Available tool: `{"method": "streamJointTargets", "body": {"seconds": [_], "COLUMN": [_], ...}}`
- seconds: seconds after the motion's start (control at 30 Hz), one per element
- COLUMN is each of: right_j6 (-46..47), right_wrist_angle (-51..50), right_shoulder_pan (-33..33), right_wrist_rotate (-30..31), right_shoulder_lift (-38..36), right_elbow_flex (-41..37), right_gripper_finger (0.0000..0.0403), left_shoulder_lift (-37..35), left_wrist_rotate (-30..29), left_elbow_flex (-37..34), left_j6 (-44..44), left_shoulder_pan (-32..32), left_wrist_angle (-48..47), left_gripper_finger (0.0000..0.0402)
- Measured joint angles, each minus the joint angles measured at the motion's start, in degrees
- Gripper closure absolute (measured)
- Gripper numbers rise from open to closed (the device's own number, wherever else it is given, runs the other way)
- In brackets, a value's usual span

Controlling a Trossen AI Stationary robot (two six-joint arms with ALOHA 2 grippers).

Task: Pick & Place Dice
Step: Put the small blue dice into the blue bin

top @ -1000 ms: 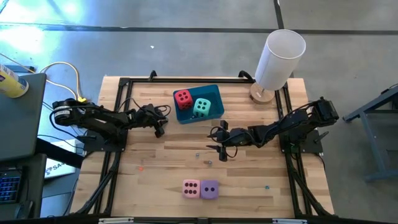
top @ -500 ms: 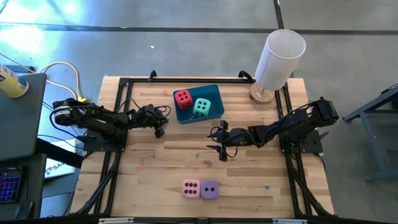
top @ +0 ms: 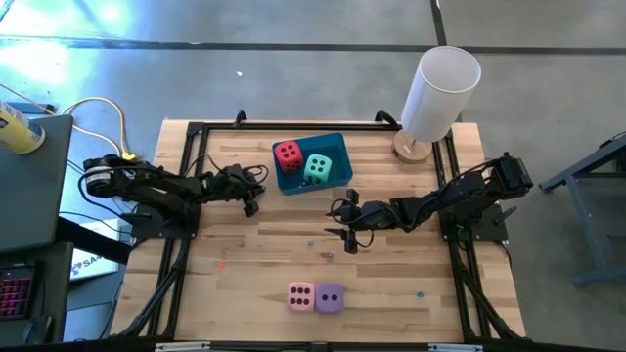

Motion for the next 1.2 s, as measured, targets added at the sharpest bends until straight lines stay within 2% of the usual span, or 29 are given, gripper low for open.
{"method": "streamJointTargets", "body": {"seconds": [0.27, 0.43, 0.83, 1.03, 1.2], "right_j6": [0.0, 0.0, 0.0, 0.0, -0.1], "right_wrist_angle": [0.0, 0.0, -0.1, -0.3, -0.3], "right_shoulder_pan": [0.0, 0.0, 0.0, 0.0, 0.0], "right_wrist_rotate": [0.0, 0.0, 0.0, 0.0, 0.0], "right_shoulder_lift": [0.0, 0.0, 0.0, 0.0, 0.0], "right_elbow_flex": [0.0, 0.0, 0.0, 0.0, 0.0], "right_gripper_finger": [0.0207, 0.0207, 0.0207, 0.0207, 0.0207], "left_shoulder_lift": [-0.9, -2.6, -11.5, -17.0, -16.4], "left_wrist_rotate": [-0.9, 0.7, 0.1, 0.1, -1.7], "left_elbow_flex": [0.0, 0.0, 0.9, 4.8, 9.5], "left_j6": [-0.7, -1.2, -3.2, -3.2, -2.3], "left_shoulder_pan": [-2.9, -5.1, -10.2, -10.9, -9.9], "left_wrist_angle": [1.2, 0.8, 1.0, -3.1, -3.2], "left_gripper_finger": [0.0351, 0.0351, 0.0351, 0.0351, 0.0351]}}
